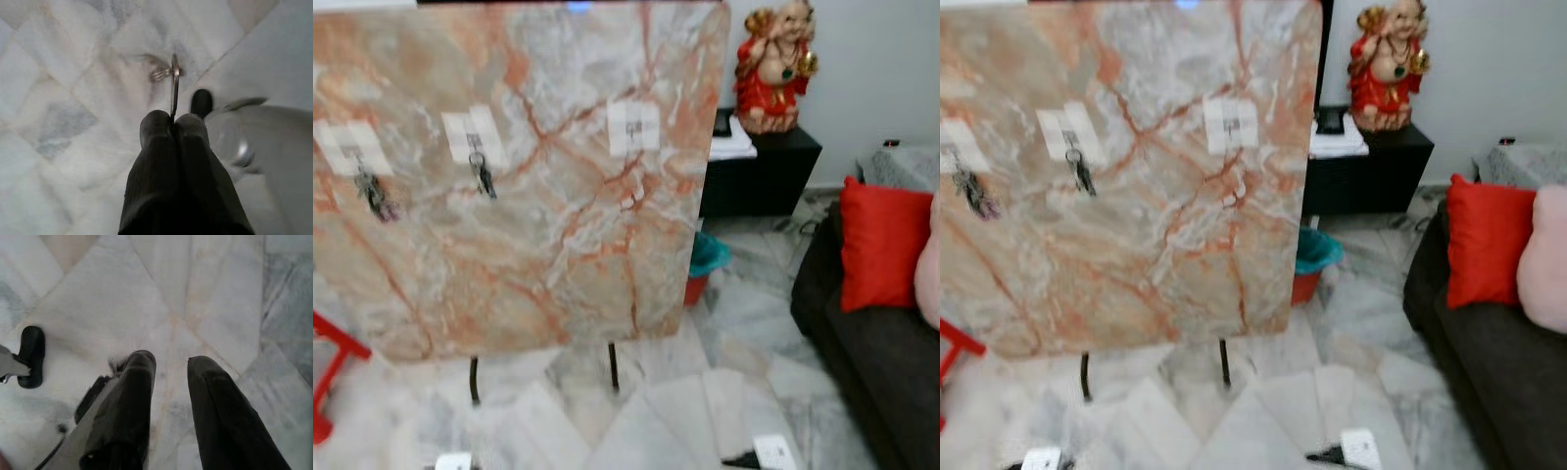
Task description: Hang keys on a hook
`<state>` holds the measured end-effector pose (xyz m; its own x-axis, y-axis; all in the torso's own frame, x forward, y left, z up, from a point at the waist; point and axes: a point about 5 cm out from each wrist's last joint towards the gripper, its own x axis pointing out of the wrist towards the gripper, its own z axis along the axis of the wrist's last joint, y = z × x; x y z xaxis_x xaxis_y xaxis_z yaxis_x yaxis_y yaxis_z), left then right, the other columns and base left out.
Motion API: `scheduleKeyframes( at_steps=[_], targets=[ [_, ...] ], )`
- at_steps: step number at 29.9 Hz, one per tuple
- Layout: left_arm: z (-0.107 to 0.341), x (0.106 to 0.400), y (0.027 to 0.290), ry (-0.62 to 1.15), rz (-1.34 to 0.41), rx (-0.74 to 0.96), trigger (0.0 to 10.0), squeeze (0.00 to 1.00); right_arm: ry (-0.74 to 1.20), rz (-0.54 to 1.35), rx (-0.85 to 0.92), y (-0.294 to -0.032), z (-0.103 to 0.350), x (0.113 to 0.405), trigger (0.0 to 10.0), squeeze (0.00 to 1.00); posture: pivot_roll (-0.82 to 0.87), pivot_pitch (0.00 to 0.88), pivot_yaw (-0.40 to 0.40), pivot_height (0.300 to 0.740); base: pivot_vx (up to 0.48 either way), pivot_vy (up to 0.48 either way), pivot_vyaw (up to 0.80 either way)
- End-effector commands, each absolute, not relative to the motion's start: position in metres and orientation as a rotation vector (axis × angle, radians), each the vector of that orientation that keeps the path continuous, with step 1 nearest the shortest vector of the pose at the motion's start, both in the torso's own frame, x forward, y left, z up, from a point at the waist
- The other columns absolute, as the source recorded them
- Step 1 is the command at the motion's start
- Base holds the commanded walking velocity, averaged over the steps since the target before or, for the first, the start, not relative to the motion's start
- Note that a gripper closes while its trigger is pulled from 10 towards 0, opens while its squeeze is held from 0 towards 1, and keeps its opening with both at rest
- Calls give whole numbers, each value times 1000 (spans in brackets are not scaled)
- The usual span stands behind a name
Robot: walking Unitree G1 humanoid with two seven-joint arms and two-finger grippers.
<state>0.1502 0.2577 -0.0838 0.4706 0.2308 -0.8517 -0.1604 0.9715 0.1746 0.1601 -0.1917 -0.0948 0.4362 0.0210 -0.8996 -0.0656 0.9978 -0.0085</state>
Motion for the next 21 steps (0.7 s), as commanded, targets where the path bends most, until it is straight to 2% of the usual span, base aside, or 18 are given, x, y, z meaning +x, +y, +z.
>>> scheduleKeyframes(
  at_steps=[1,5,10,15,21],
  targets=[
    [-81,162,251,1011,231,71,10000,0,1095,31,-61,-202,-91,166,10000,0,147,0,-51,740,0,-289,0],
    [-75,174,253,975,237,75,10000,0,1088,32,-64,-203,-90,168,10000,0,150,0,-57,740,0,-263,0],
    [-56,204,259,864,223,98,10000,0,1086,29,-76,-204,-88,171,10000,0,154,0,-67,740,0,0,0],
    [-54,210,257,851,179,150,10000,0,1089,33,-81,-205,-88,171,10000,0,151,0,-71,740,0,0,0],
    [-48,218,257,802,188,127,10000,0,1090,36,-76,-204,-88,171,10000,0,150,0,-74,740,83,0,0]
  ],
)
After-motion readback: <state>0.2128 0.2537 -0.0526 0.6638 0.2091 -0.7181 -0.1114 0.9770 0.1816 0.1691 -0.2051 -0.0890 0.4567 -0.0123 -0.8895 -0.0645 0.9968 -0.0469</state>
